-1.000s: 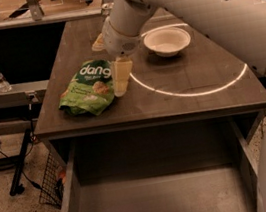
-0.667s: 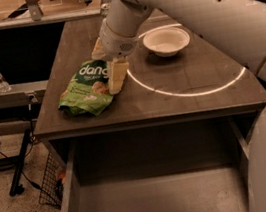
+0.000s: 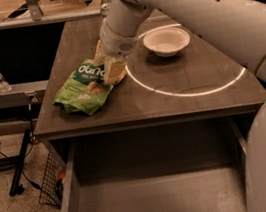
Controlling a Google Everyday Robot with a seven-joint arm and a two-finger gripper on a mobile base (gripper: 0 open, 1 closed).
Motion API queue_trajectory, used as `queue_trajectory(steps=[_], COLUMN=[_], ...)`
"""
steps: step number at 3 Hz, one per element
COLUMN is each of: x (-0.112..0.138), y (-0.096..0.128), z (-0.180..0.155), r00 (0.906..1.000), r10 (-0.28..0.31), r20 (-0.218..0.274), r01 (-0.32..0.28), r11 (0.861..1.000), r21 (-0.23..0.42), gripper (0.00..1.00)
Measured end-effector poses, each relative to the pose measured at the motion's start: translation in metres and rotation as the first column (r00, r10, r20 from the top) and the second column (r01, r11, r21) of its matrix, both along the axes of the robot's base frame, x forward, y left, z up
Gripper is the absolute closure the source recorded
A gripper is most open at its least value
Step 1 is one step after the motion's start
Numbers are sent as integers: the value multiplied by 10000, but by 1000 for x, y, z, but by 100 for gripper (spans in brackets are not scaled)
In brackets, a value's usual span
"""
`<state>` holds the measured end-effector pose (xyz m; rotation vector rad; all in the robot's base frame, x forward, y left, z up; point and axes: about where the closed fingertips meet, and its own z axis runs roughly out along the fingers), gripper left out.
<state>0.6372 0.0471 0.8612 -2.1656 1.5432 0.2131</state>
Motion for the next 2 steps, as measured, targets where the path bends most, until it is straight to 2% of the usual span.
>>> queue_trajectory(steps=[1, 2], x=[1, -4], y=[-5, -22], z=[3, 21], r00=[9999, 9986], r10=[-149, -417], r20=[47, 338], r01=[149, 416], r11=[9999, 9991], r21=[1, 22], gripper=[97, 100])
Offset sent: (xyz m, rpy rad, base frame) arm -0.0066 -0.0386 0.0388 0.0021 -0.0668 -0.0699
